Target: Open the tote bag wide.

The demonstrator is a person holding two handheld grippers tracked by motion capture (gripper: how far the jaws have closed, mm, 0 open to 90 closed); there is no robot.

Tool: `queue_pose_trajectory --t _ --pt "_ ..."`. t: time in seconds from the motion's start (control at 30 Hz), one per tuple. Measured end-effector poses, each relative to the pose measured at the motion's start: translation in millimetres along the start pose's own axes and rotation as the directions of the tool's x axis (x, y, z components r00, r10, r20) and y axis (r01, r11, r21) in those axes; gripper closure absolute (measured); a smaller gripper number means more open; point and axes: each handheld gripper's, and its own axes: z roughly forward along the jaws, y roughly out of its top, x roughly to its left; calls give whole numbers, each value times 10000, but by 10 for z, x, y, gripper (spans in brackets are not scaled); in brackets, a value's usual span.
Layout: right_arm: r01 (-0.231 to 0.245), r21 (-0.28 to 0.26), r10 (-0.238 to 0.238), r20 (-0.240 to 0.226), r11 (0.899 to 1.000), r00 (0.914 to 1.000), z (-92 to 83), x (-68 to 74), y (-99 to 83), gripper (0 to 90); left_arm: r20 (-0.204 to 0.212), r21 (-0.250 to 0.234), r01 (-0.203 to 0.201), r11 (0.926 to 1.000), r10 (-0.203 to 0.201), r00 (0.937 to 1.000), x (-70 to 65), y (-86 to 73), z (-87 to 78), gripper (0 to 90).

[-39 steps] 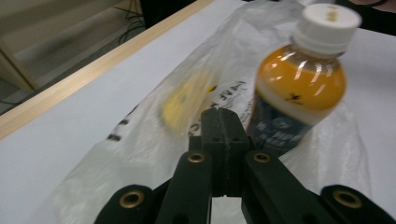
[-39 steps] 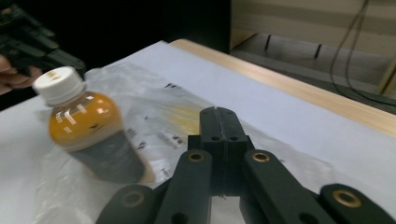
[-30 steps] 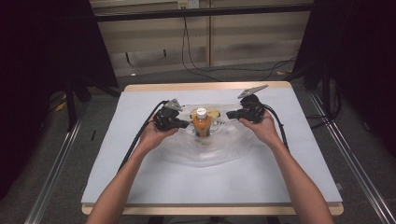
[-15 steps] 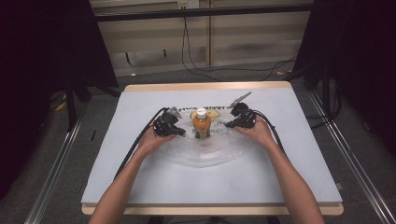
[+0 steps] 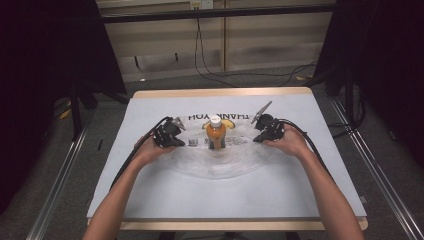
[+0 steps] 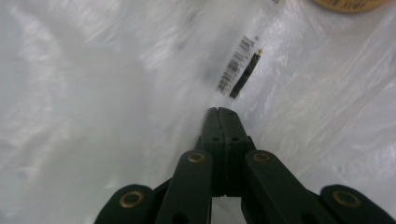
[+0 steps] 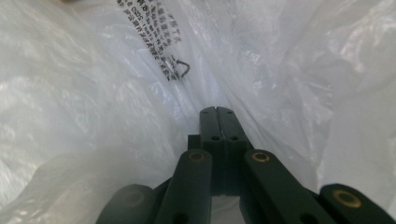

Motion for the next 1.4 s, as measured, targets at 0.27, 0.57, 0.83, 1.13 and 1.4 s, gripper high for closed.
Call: queue_pose_trajectory --t 0.27,0.57,0.83,1.13,1.4 --pt "560 614 -570 142 9965 9983 -75 32 -88 900 -29 426 -229 9988 230 9997 -3 -44 -48 900" --pt "939 945 -942 -14 9911 9956 -164 184 -230 900 470 444 -440 9980 419 9980 -62 -134 -112 900" --pt "578 1033 -611 281 9930 9977 -215 -3 -340 900 154 467 -585 9972 578 9982 -128 -101 -93 900" --pt "658 839 -731 867 9943 9936 -221 -28 -393 900 -125 317 -324 9990 328 9994 19 -54 -41 900" --pt "624 324 -634 301 9975 9975 -275 -13 -544 900 252 695 -655 9954 638 9976 -43 -93 -93 900"
